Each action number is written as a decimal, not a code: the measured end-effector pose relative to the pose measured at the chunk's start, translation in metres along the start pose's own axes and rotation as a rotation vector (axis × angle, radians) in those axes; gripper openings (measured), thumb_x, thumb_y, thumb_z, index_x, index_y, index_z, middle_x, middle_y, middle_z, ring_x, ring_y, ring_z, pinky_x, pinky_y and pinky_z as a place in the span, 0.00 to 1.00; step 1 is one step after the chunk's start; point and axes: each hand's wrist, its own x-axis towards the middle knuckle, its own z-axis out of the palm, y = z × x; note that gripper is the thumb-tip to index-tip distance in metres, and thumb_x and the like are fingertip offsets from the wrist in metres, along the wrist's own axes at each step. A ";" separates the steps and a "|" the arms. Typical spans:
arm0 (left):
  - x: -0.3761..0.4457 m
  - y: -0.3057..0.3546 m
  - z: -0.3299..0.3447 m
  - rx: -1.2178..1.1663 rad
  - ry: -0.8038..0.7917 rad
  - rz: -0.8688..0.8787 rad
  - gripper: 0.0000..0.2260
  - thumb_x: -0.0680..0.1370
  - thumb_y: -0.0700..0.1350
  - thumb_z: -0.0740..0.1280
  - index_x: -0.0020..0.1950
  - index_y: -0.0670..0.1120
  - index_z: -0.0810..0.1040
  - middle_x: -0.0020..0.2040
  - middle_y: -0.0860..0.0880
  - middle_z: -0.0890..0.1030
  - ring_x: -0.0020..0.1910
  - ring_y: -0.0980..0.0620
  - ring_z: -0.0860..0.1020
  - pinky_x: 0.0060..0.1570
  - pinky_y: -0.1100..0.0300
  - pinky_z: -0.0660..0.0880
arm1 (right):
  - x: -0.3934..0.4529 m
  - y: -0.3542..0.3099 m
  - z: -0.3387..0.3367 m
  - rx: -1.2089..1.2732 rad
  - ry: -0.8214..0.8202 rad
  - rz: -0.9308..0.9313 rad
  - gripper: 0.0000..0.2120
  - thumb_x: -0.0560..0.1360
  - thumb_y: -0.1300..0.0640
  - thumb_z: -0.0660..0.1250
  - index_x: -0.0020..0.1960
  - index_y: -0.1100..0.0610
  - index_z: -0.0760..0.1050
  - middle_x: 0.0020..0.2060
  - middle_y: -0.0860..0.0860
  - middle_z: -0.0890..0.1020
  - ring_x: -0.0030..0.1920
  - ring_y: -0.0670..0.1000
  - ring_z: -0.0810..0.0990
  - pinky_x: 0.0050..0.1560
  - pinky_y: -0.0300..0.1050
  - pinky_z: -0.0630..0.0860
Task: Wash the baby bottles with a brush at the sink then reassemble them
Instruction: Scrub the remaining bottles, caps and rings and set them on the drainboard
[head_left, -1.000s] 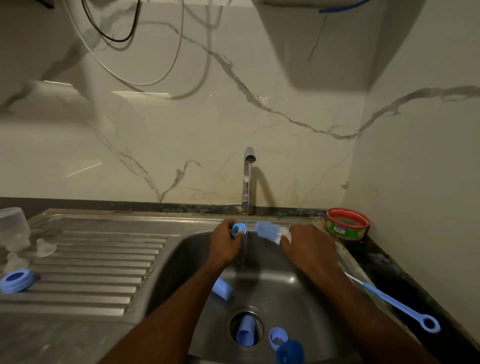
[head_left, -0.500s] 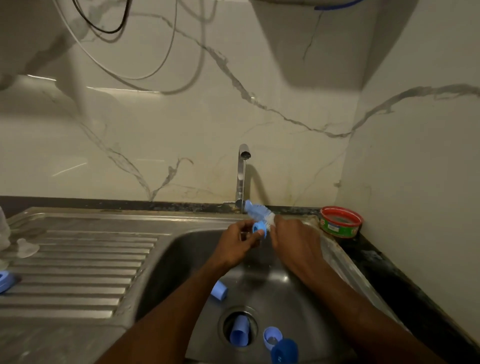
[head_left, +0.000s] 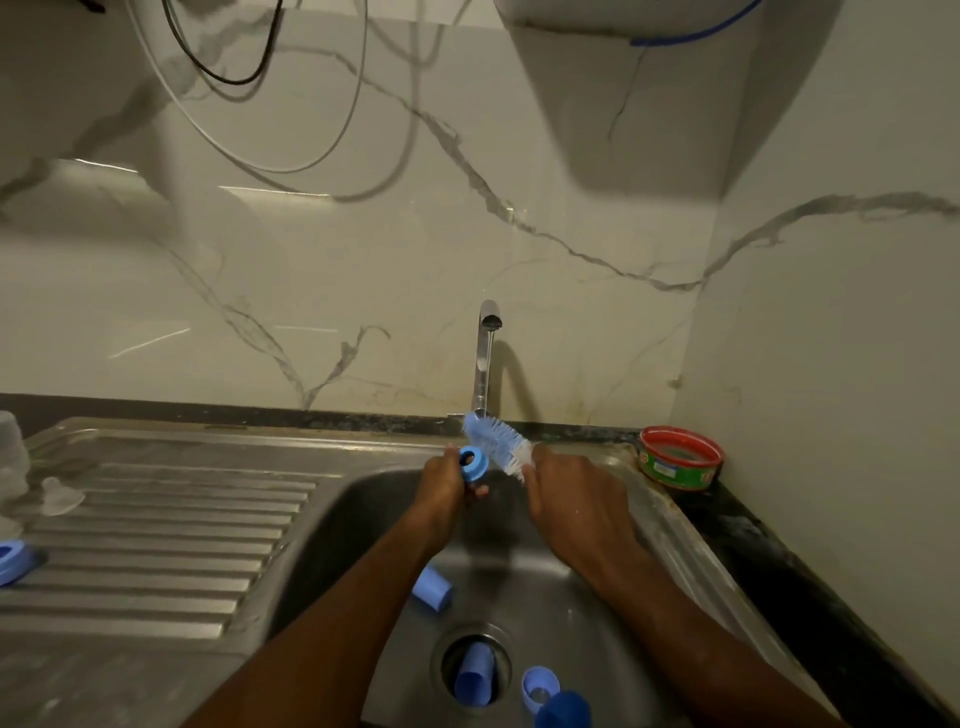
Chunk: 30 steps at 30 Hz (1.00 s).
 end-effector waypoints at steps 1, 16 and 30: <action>-0.001 0.002 0.003 -0.002 -0.012 -0.001 0.09 0.85 0.45 0.61 0.51 0.43 0.78 0.45 0.44 0.82 0.42 0.50 0.81 0.37 0.61 0.77 | 0.001 -0.003 0.001 -0.017 0.007 0.005 0.13 0.82 0.51 0.64 0.66 0.53 0.74 0.56 0.52 0.82 0.53 0.52 0.81 0.54 0.46 0.78; -0.007 -0.007 -0.005 -0.180 0.103 0.016 0.15 0.80 0.52 0.69 0.57 0.41 0.80 0.52 0.41 0.85 0.50 0.44 0.84 0.48 0.52 0.81 | -0.006 -0.006 -0.012 -0.049 -0.013 0.026 0.17 0.82 0.49 0.65 0.69 0.53 0.71 0.60 0.53 0.80 0.55 0.52 0.80 0.54 0.45 0.75; -0.002 -0.011 0.002 -0.425 -0.015 -0.013 0.10 0.82 0.41 0.65 0.60 0.38 0.78 0.55 0.36 0.83 0.50 0.43 0.84 0.38 0.58 0.84 | -0.002 -0.008 -0.009 0.066 -0.084 0.050 0.21 0.82 0.45 0.64 0.70 0.53 0.70 0.63 0.54 0.78 0.60 0.54 0.79 0.61 0.48 0.75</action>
